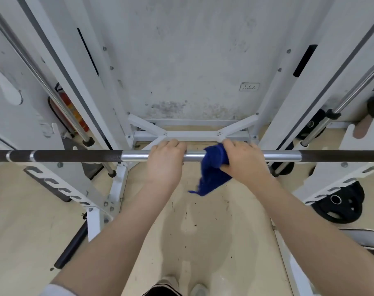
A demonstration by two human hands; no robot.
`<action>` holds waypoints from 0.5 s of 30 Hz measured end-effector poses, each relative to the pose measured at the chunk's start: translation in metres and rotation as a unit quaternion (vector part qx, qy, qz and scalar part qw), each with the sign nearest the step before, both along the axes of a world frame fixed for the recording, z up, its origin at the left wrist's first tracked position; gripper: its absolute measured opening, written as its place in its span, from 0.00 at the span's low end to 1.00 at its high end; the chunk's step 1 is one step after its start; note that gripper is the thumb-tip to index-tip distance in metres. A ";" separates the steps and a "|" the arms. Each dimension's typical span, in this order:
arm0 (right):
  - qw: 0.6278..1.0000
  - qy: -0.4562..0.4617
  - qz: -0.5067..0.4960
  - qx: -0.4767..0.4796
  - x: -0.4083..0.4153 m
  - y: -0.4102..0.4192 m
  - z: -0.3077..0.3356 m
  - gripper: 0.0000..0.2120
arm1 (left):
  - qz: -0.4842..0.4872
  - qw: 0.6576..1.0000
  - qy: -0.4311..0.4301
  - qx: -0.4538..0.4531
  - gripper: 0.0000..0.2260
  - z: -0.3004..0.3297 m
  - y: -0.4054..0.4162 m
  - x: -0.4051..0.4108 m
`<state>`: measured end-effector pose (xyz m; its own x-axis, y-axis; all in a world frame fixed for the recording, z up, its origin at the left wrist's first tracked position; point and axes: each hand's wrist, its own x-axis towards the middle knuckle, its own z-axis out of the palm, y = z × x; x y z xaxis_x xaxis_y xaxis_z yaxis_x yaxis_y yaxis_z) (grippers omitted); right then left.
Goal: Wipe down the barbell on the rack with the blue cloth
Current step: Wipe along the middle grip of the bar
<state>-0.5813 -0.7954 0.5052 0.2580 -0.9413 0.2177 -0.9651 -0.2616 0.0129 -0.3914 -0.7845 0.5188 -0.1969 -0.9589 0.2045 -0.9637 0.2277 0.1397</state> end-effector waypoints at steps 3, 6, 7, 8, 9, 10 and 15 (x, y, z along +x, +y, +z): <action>0.995 0.037 -0.082 0.034 -0.004 0.002 0.001 0.13 | 0.011 1.000 -0.009 -0.007 0.10 0.000 -0.003 0.000; 0.996 0.043 -0.073 0.006 0.044 0.008 -0.014 0.15 | -0.005 1.000 -0.021 0.000 0.09 0.004 -0.003 0.000; 0.998 0.026 -0.052 -0.012 0.060 0.009 -0.019 0.18 | -0.009 1.000 -0.026 -0.001 0.09 0.005 -0.003 0.001; 0.999 0.007 -0.031 -0.027 0.069 0.007 -0.024 0.19 | -0.012 1.000 -0.027 -0.001 0.10 0.007 -0.004 0.003; 1.000 -0.001 -0.012 -0.027 0.069 0.004 -0.024 0.18 | -0.016 1.000 -0.024 0.004 0.10 0.008 -0.004 0.005; 1.000 0.006 -0.002 -0.023 0.060 0.002 -0.021 0.17 | -0.023 0.999 -0.018 0.013 0.10 0.009 -0.005 0.006; 0.985 0.053 -0.161 -0.018 -0.028 0.015 -0.011 0.13 | -0.035 0.998 0.024 0.041 0.09 0.004 -0.010 0.010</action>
<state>-0.6094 -0.7800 0.4941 -0.0297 -0.9701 0.2407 -0.9908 0.0605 0.1214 -0.3813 -0.7942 0.5231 -0.2560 -0.9569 0.1369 -0.9374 0.2803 0.2067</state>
